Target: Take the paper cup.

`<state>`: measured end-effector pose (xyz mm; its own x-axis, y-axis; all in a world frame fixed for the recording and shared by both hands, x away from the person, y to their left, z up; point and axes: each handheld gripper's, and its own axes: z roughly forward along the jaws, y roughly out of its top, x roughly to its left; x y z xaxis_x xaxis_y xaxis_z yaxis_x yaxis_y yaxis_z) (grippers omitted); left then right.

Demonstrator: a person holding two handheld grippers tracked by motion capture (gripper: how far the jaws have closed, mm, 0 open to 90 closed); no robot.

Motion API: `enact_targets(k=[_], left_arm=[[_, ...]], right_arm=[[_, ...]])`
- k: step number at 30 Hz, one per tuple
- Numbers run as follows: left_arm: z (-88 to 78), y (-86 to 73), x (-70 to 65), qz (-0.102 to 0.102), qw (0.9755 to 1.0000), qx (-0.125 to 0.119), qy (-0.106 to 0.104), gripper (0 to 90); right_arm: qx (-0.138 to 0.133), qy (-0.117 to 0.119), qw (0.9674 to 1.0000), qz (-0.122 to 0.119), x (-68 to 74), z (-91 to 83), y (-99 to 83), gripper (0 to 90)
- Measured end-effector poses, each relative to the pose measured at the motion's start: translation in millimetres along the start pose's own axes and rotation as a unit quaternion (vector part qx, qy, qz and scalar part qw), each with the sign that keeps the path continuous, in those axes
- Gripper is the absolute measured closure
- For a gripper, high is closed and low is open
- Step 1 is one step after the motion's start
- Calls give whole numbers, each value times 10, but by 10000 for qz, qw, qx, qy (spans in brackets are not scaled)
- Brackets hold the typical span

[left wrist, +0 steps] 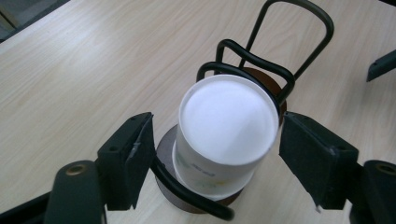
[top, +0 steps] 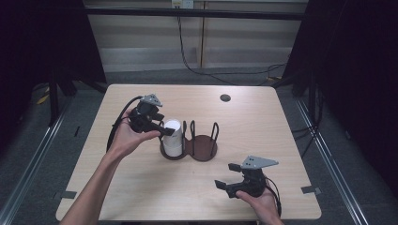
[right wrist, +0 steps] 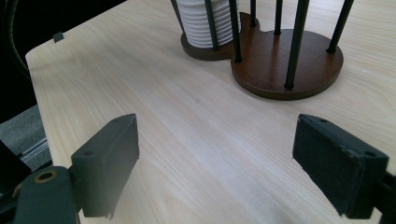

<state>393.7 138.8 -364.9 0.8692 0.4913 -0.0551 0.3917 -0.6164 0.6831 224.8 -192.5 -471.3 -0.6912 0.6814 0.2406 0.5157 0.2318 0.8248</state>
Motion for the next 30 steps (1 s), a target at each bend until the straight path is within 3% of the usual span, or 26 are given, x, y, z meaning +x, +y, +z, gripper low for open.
enact_targets(k=[3, 5, 6, 9, 18, 23, 24, 26, 27, 28, 29, 30], left_arm=[[46, 13, 5, -49, 10000, -6, 1, 235], [51, 20, 20, 107, 9999, 121, -6, 231], [67, 19, 9, 63, 9999, 79, -5, 240], [68, 34, 0, 227, 9995, 196, 14, 245], [123, 131, -76, 459, 9983, 371, 30, 340], [165, 162, -91, 435, 9980, 464, 16, 349], [185, 160, -99, 322, 9985, 443, -4, 345], [195, 162, -82, 392, 9973, 621, -76, 328], [204, 160, -82, 427, 9968, 669, -53, 328], [221, 154, -99, 330, 9975, 618, -21, 333], [220, 159, -88, 457, 9961, 753, -42, 333], [233, 155, -97, 431, 9962, 751, -6, 333]], right_arm=[[37, 0, 10000, 2, 2, 5, 1, 141], [45, 5, 10000, -1, 5, 6, 1, 141], [51, 0, 10000, -8, 7, 6, 1, 141], [62, -9, 10000, -14, 8, 8, 0, 141], [71, -19, 10000, -19, 8, 11, 1, 141], [74, -18, 10000, -29, 11, 10, 1, 141], [77, -17, 10000, -25, 12, 9, 1, 142], [87, -27, 10000, -26, 11, 9, 1, 143], [94, -35, 9999, -32, 9, 11, 0, 144], [96, -35, 9999, -21, 9, 10, 0, 144], [93, -35, 9999, -22, 8, 11, 1, 144], [89, -35, 10000, -30, 6, 14, 1, 145]])
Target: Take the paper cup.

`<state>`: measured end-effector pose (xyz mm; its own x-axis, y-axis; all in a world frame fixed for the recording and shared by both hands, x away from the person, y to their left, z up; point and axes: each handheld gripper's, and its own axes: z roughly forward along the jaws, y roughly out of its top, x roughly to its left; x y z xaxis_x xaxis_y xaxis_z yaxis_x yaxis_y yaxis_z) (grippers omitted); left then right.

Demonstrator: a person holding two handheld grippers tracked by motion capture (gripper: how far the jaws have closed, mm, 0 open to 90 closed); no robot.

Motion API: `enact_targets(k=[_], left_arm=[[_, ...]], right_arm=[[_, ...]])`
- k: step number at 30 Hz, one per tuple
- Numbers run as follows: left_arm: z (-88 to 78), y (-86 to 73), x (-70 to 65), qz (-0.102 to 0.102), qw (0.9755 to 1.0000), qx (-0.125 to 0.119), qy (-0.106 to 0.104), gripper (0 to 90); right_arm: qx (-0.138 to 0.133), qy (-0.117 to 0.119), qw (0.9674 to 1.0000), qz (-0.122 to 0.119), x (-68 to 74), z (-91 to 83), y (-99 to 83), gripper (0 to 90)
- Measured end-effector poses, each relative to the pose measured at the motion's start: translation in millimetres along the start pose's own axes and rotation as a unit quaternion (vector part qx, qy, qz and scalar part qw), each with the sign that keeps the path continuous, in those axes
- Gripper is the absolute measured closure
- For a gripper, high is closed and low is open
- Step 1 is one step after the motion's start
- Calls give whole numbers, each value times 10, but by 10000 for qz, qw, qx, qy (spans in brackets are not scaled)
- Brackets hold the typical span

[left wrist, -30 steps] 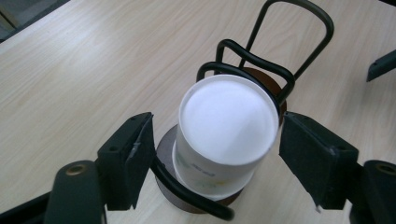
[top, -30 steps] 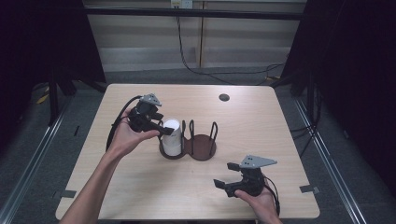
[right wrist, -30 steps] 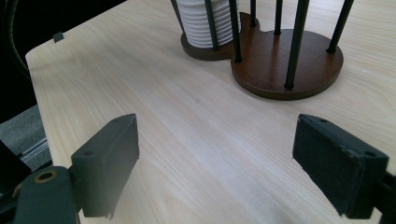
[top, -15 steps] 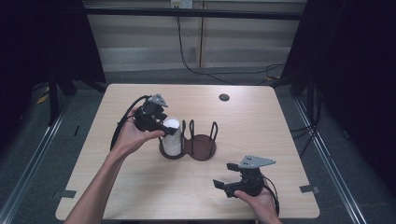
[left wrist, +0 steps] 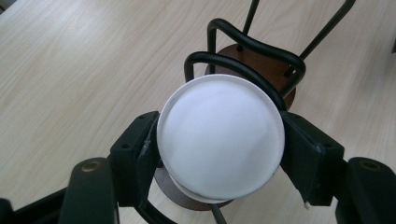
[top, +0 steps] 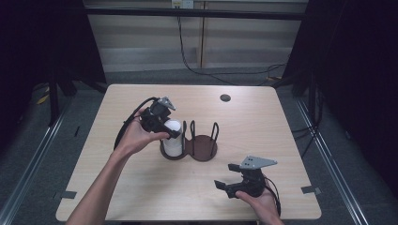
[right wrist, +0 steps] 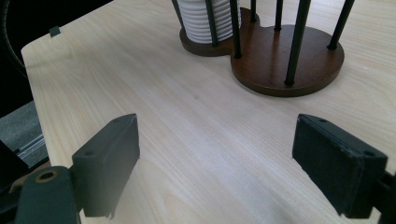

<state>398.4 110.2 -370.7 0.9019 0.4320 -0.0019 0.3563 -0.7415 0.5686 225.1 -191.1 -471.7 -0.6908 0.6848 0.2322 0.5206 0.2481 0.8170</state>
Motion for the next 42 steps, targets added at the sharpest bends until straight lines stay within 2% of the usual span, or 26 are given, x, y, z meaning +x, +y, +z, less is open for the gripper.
enact_targets(k=[6, 7, 8, 10, 11, 12, 19, 20, 21, 23, 35, 38, 40, 42], left_arm=[[42, -11, -6, -50, 9999, 109, 21, 313], [56, -15, -14, -110, 9999, 105, 44, 315], [56, -15, -13, -64, 9999, 131, 46, 316], [57, -14, -18, -110, 9999, 97, 57, 331], [52, -11, -14, -36, 9999, 145, 70, 333], [54, -12, -19, -91, 9998, 135, 81, 335], [23, 2, 1, -184, 9997, 167, -23, 341], [13, 4, 13, -101, 9997, 207, -15, 341], [8, 3, 6, -183, 9997, 156, -14, 341], [-13, 6, 19, -90, 9998, 151, -37, 342], [-101, 53, 9, -75, 9999, 136, -64, 345], [-104, 58, 3, -134, 9998, 139, -67, 348], [-124, 64, 16, -72, 9998, 155, -93, 350], [-147, 68, 18, -186, 9997, 95, -117, 352]], right_arm=[[8, -22, 10000, -8, 1, 1, -1, 144], [11, -28, 10000, -8, -2, 3, -1, 144], [22, -34, 10000, 9, -1, 4, -1, 144], [22, -30, 10000, 0, -1, 7, -1, 144], [27, -27, 10000, 1, 2, 7, -1, 144], [27, -26, 10000, -6, 2, 7, -1, 144], [25, -31, 10000, 15, 0, 4, -1, 145], [24, -36, 10000, 16, 0, 3, -1, 144], [23, -34, 10000, 20, -1, 4, 0, 144], [23, -36, 10000, 17, -2, 4, 0, 144], [30, -69, 10000, 22, -3, 6, -1, 145], [38, -59, 10000, 18, 1, 6, -2, 144], [31, -60, 10000, 27, 1, 6, -2, 145], [31, -62, 10000, 31, -3, 6, -1, 145]])
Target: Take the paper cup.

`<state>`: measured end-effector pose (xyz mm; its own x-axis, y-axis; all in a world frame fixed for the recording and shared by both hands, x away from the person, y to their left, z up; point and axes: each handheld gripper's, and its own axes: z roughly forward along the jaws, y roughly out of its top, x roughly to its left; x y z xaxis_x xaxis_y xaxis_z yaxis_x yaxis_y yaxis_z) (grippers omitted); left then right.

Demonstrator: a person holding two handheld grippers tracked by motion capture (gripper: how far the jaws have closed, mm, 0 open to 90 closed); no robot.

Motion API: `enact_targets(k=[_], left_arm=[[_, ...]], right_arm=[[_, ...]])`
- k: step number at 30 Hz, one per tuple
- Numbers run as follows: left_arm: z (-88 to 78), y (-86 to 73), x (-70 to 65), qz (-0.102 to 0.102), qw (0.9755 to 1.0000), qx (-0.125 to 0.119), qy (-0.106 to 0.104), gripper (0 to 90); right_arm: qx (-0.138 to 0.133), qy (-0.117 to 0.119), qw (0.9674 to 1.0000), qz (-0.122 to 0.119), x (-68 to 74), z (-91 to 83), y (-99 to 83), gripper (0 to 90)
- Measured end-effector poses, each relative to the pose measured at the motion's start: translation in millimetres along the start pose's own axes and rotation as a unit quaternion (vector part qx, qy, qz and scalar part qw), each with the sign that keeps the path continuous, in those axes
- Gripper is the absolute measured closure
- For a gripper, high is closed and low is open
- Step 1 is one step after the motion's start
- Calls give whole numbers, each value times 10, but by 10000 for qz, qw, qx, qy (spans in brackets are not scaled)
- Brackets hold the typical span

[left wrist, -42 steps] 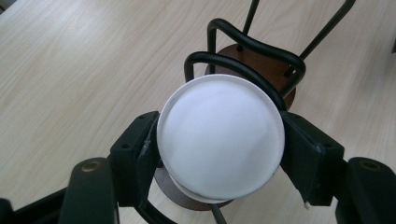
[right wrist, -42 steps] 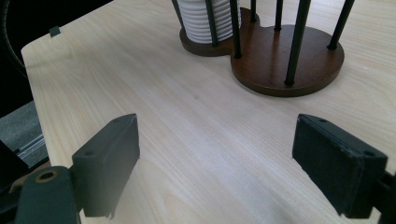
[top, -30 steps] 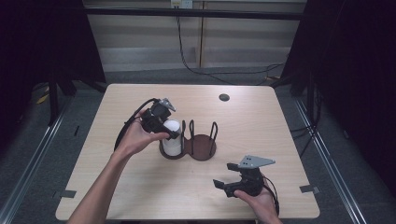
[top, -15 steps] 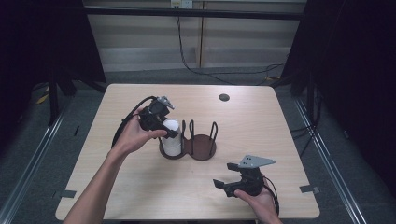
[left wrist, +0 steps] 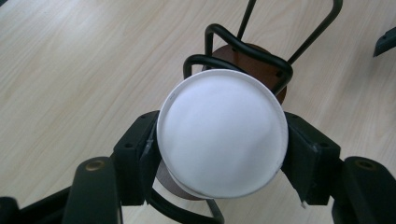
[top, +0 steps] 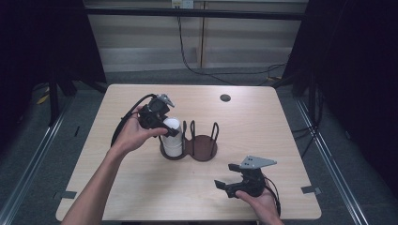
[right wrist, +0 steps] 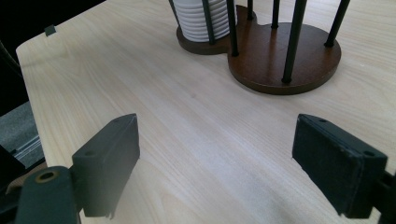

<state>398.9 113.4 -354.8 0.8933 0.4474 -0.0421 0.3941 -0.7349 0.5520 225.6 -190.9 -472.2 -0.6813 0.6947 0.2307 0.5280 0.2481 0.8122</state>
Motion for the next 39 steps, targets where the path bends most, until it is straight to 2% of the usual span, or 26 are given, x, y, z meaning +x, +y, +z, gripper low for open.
enact_targets(k=[1, 2, 3, 4, 7, 12, 15, 17, 22, 31, 35, 39], left_arm=[[-16, 3, 11, 11, 10000, 31, -22, 353], [-18, 1, 4, -62, 10000, -34, 5, 354], [-36, 2, 17, 9, 10000, 12, -24, 355], [-37, 0, 11, -41, 10000, -25, -13, 355], [-67, 9, 15, 30, 10000, 43, -25, 357], [-93, 36, -8, -29, 10000, 24, -5, 359], [-125, 55, 6, 33, 10000, 69, -31, 361], [-139, 59, 3, -51, 10000, -16, -3, 362], [-175, 57, 4, 52, 10000, -16, 12, 364], [-289, 93, -28, 14, 9998, -195, 33, 368], [-345, 120, -82, 180, 9996, -176, 158, 369], [-418, 118, -68, 140, 9993, -299, 162, 370]], right_arm=[[2, 1, 10000, 2, -1, 0, 0, 144], [4, 5, 10000, -1, -1, 2, 0, 144], [2, 5, 10000, 8, 0, 3, 1, 145], [6, 11, 10000, 6, 2, 4, 0, 145], [23, 16, 10000, -1, 7, 9, 0, 146], [25, 15, 10000, 4, 6, 10, 0, 147], [53, 30, 10000, -17, 9, 14, -2, 147], [46, 34, 10000, -20, 9, 11, -2, 147], [59, 22, 10000, -19, 8, 14, -1, 147], [44, 25, 10000, -22, 8, 12, -1, 148], [50, 24, 10000, -20, 9, 14, 0, 147], [46, 23, 10000, -20, 10, 14, 0, 147]])
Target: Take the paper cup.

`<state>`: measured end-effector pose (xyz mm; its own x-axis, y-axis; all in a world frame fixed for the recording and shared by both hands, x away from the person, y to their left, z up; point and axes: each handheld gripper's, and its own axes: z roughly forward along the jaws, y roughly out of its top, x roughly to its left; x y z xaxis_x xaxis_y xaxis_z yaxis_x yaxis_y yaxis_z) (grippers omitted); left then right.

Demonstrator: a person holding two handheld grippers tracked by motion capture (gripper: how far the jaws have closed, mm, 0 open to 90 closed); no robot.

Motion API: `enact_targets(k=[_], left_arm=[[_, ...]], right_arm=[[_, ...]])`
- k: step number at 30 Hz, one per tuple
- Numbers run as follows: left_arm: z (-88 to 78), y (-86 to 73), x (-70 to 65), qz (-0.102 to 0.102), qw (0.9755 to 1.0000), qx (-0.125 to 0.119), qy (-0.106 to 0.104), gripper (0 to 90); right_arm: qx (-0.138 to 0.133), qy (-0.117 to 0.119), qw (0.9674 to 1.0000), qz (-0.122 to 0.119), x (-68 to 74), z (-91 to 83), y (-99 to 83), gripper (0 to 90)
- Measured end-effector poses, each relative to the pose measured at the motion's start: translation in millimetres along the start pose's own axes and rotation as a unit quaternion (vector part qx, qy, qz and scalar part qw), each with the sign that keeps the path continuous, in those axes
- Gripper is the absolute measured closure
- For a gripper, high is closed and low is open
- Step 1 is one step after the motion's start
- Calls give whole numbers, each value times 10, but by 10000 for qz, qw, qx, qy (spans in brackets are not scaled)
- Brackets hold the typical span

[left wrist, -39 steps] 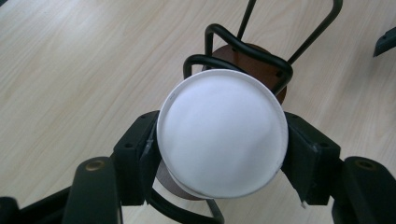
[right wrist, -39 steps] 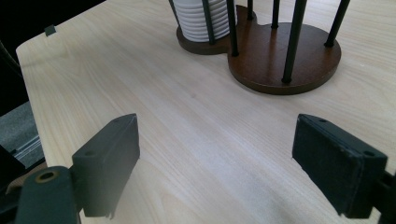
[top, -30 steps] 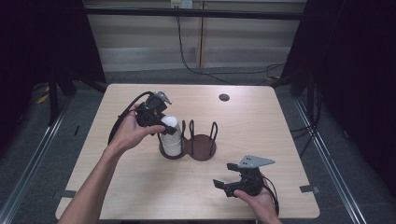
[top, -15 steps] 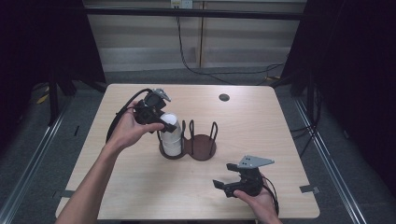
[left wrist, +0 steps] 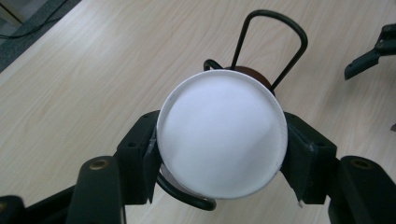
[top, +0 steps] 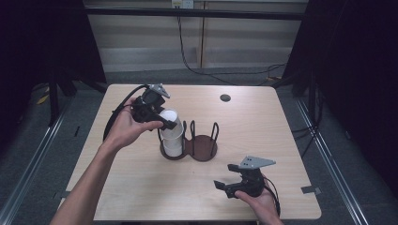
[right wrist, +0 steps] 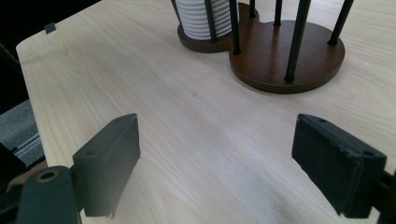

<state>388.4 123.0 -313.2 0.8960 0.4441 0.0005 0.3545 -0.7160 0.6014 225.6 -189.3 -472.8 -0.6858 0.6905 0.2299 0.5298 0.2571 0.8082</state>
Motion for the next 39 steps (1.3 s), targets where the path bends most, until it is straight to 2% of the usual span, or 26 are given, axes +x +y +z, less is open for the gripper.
enact_targets(k=[1, 5, 6, 10, 14, 16, 21, 24, 26, 27, 34, 36, 39], left_arm=[[-20, -2, -4, -70, 10000, -63, 25, 370], [-89, -2, 9, -51, 9999, -129, -7, 370], [-94, -6, 0, -125, 9997, -206, 12, 370], [-177, -26, -5, -61, 9995, -291, 74, 369], [-246, -51, -18, -122, 9990, -421, -14, 370], [-281, -73, -31, -223, 9979, -606, -96, 370], [-339, -111, -79, -111, 9973, -726, -79, 370], [-361, -135, -119, -128, 9964, -830, -133, 370], [-378, -160, -153, -80, 9960, -882, -74, 370], [-383, -174, -157, -67, 9956, -918, -153, 370], [-415, -276, -192, -34, 9939, -1079, -227, 371], [-416, -313, -210, -41, 9932, -1119, -318, 370], [-423, -368, -256, 1, 9936, -1074, -355, 370]], right_arm=[[-1, 2, 10000, 0, 1, -1, 0, 147], [3, -6, 10000, 16, -2, 7, 1, 147], [12, -3, 10000, 0, -2, 9, 1, 147], [6, -4, 10000, 10, 0, 4, 0, 147], [2, -5, 10000, 13, 0, 1, -1, 147], [-3, -3, 10000, 15, 0, 2, 0, 147], [-3, -4, 10000, 20, -1, 6, 1, 147], [-5, -8, 10000, 32, -2, 6, 1, 147], [-9, -12, 10000, 32, -2, 6, 0, 147], [-20, -6, 10000, 27, -4, 6, 0, 148], [-35, -1, 10000, 44, -11, 10, -1, 147], [-27, -1, 10000, 62, -14, 10, -1, 147], [-37, -13, 10000, 61, -15, 4, -1, 147]])
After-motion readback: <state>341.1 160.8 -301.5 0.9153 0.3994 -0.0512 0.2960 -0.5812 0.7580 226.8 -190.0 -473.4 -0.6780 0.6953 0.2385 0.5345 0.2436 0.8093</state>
